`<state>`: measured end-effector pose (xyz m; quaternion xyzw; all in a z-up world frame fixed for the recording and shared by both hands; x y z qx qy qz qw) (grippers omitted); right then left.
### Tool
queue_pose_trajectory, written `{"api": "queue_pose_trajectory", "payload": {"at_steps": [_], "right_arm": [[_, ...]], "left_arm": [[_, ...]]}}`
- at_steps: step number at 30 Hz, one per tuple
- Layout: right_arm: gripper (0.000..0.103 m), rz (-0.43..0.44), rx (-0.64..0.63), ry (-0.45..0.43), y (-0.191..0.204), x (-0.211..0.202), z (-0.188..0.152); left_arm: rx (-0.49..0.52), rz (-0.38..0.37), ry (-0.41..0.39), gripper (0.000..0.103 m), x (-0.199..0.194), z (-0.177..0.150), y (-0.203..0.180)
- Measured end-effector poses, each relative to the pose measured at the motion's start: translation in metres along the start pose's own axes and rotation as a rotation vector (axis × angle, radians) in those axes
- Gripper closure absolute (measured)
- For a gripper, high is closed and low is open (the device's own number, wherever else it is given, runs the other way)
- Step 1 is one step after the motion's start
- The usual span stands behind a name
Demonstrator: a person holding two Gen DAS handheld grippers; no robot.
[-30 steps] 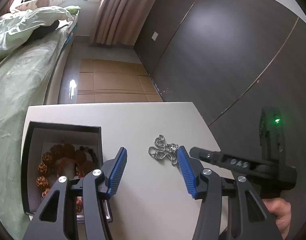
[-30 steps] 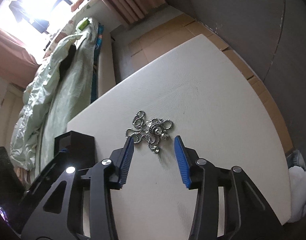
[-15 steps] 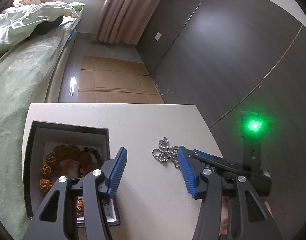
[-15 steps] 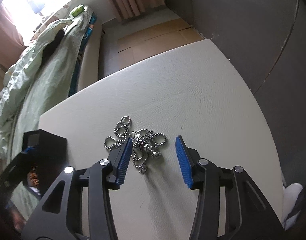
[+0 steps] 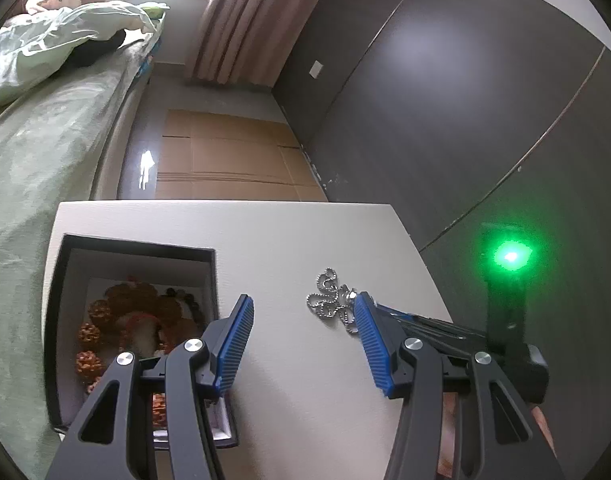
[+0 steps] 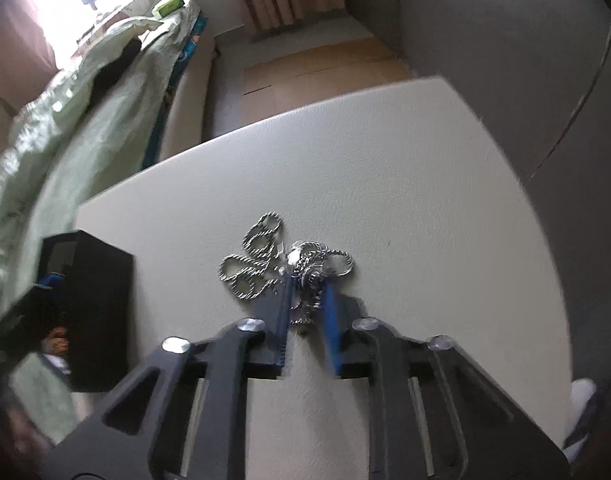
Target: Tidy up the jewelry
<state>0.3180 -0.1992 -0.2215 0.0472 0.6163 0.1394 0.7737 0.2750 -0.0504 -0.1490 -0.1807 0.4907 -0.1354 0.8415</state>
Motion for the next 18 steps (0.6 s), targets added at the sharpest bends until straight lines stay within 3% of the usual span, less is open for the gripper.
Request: {"api": "queue_pose_trajectory", "payload": {"at_steps": [11,13,18], "right_arm": [[0.092,0.101,0.087,-0.059,-0.019,-0.037,0.004],[0.091,0.118,0.101,-0.074,-0.022,-0.045,0.007],[0.091,0.127,0.143,-0.109,-0.036,-0.061,0.009]], "left_arm": [[0.050,-0.003,0.039,0.053,0.030,-0.004,-0.025],[0.062,-0.004,0.050,0.058,0.037,-0.005,-0.032],[0.110,0.000,0.081,0.059,0.057,-0.013,-0.047]]}}
Point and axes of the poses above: each gripper's, at about its wrist camera, not at the fingertips, and x roughly the way its jaws point, y to its left, z to its top, the point moved 9 cm from there along x, roughly the way its jaws point, and after that the axes turned 9 degrees about y, right-handed, at the moved point
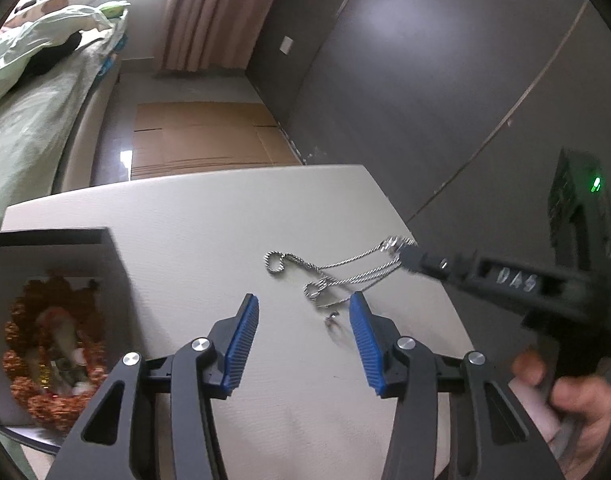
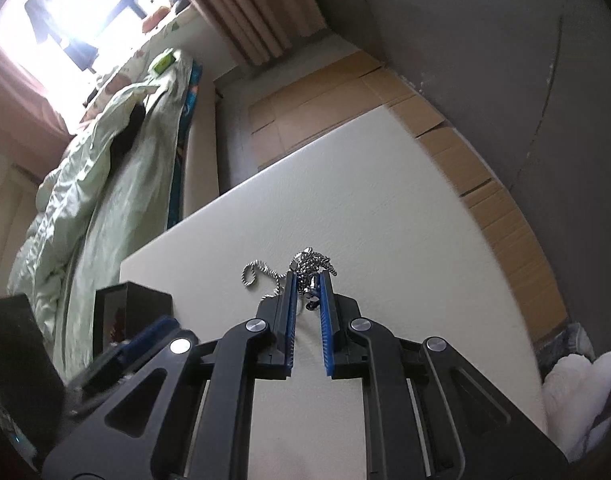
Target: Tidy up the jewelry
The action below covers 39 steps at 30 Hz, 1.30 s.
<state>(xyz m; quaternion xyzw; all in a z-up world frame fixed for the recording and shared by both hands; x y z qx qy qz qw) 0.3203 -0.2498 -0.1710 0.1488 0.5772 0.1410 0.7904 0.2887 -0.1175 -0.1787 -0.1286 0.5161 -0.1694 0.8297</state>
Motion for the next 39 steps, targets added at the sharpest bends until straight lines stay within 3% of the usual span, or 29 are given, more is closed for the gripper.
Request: {"api": "queue_pose_trajectory", "payload": {"at_steps": [9,20,23,27,33,39], "right_arm": [[0.091,0.003,0.068,-0.028,-0.036,-0.021,0.007],[0.091,0.014,0.063,-0.034,-0.039,-0.028,0.006],[0.091,0.021,0.053,-0.036,-0.036,-0.030,0.006],[0.091,0.027,0.043,-0.036,-0.031,-0.030,0.006],[0.091,0.024,0.023,-0.034,-0.021,-0.029,0.003],[0.091,0.092,-0.005,-0.094,-0.001,-0.046,0.004]], "left_arm": [[0.097,0.034,0.037,0.063,0.038,-0.009,-0.024],[0.167,0.111,0.030,0.072,0.069,-0.010,-0.033],[0.159,0.119,0.029,0.077,0.069,-0.009,-0.031],[0.149,0.122,0.041,0.102,0.067,-0.012,-0.025],[0.152,0.108,0.013,0.102,0.047,-0.013,-0.025],[0.130,0.105,-0.036,0.102,0.010,-0.011,-0.018]]}}
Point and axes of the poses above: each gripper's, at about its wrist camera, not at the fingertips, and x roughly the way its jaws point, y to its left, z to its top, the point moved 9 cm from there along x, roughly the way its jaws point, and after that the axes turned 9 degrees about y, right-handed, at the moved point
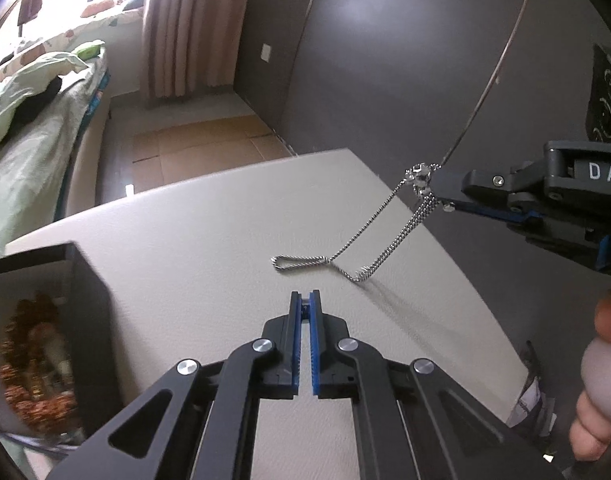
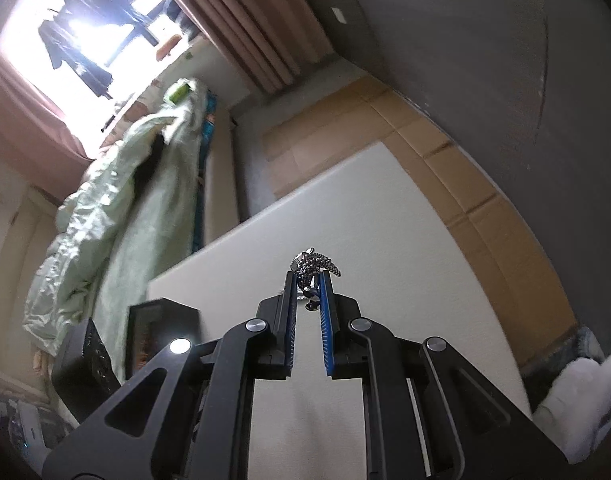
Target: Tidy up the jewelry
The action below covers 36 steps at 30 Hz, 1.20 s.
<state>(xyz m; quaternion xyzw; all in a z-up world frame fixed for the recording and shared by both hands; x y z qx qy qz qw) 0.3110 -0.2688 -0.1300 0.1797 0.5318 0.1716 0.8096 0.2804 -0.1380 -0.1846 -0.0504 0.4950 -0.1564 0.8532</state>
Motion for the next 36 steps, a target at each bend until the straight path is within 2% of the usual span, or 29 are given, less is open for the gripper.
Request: {"api": "queue_pose_trajectory", "payload": {"at_steps": [12,19,28,33,36], "right_arm": [[0.091,0.101,-0.080,-0.096,0.054,-0.028,-0.011],[0.091,0.141,-0.142,-0.134,0.078,-0.045,-0.026],[0.091,0.188,-0.181,-0.170,0.104,-0.062,-0.043],[0.091,0.207,-0.204,-0.180,0.121,-0.065,-0.049],[0.091,0.219,-0.214,-0.183,0.132,-0.065,-0.051]], "left_arm": [[-0.079,0.012,-0.121,0.102,-0.093,-0.009,0.031],[-0.156,0.024,-0.170,0.102,-0.137,-0.020,0.067],[-0.250,0.024,-0.175,0.102,-0.156,-0.035,0.108],[-0.304,-0.014,-0.191,0.101,-0.153,-0.032,0.129],[-0.348,-0.050,-0.188,0.096,-0.149,-0.031,0.141]]}}
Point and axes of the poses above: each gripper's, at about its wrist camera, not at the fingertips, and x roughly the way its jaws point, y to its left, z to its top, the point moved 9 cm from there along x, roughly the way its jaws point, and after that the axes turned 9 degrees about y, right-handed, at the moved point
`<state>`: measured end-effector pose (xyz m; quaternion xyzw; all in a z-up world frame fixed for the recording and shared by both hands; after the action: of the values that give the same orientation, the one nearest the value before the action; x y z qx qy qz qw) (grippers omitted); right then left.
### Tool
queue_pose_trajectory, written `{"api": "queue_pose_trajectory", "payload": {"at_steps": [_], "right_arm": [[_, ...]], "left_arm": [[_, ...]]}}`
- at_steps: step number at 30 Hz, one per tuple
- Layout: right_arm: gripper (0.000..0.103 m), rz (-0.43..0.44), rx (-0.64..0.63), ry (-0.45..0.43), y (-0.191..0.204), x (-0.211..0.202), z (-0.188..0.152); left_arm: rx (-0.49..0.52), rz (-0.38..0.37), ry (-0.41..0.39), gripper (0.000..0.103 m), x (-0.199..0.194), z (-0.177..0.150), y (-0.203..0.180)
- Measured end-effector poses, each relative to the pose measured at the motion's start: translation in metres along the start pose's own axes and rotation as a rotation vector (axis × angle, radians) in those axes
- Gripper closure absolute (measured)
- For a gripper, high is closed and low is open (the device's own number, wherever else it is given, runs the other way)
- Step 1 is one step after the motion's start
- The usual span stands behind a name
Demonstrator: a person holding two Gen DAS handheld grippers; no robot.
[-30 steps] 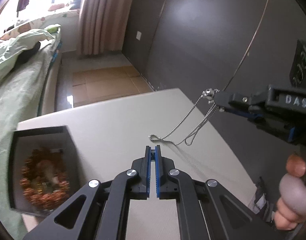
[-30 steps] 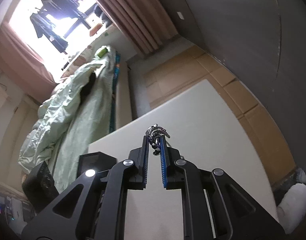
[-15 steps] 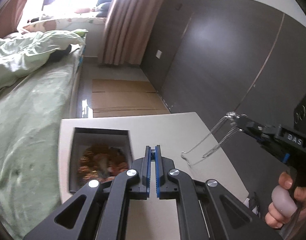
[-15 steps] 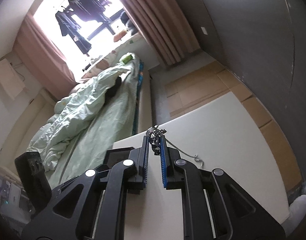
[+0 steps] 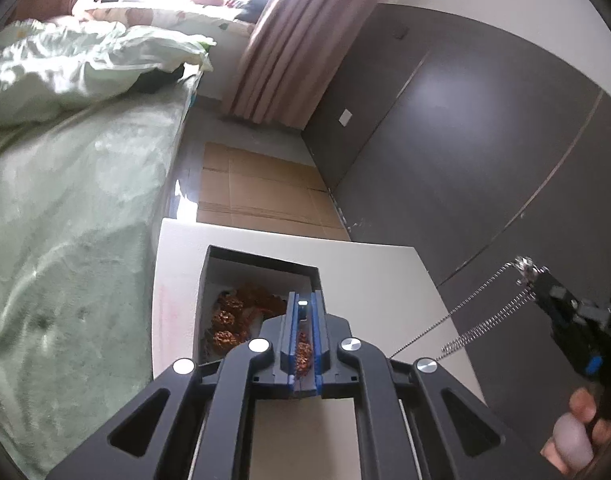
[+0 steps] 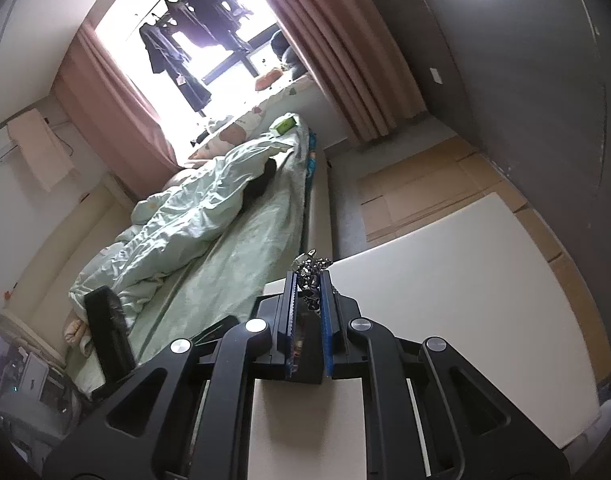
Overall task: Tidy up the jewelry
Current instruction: 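Carry the silver chain over the black box and lower it in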
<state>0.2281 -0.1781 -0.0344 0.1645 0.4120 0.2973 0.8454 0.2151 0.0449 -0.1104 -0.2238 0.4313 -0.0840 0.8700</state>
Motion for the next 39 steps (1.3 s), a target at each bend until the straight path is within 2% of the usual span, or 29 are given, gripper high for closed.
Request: {"api": "queue_pose_trajectory", "payload": {"at_steps": [6,11,15,16,28,36,38,39], "right_arm": [[0.091,0.009,-0.021,-0.006,0.017,0.000,0.006],[0.091,0.011,-0.058,-0.014,0.041,-0.005,0.014],[0.091,0.013,-0.089,-0.026,0.063,-0.010,0.023],[0.091,0.010,-0.101,-0.028,0.069,-0.012,0.026],[0.091,0.027,-0.153,-0.018,0.111,0.000,0.039],[0.091,0.033,-0.148,0.028,0.111,0.026,0.036],[0.091,0.037,-0.142,0.043,0.109,0.033,0.034],[0.091,0.039,-0.140,0.047,0.109,0.035,0.034]], "left_arm": [[-0.030,-0.042,-0.021,0.072,-0.011,0.010,0.006],[-0.038,-0.064,-0.011,0.070,-0.013,0.011,0.007],[-0.066,-0.093,0.000,0.044,-0.013,0.010,0.010],[-0.073,-0.102,0.000,0.041,-0.013,0.010,0.010],[-0.198,-0.230,0.105,0.042,0.004,-0.004,0.024],[-0.216,-0.248,0.137,0.043,0.014,-0.009,0.023],[-0.217,-0.240,0.123,0.060,0.015,-0.008,0.023],[-0.217,-0.238,0.127,0.085,0.018,-0.008,0.023]]}}
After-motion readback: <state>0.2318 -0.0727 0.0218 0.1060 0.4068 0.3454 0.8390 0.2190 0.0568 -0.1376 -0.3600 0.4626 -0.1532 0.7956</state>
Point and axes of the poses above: each gripper's, at about its wrist camera, not at the fingertips, and x roughly the way its jaws point, y to its left, z to its top, the point moved 9 cm from there along x, roughly the way its jaws point, and after that the axes turned 9 degrees about y, right-handed, at the moved point
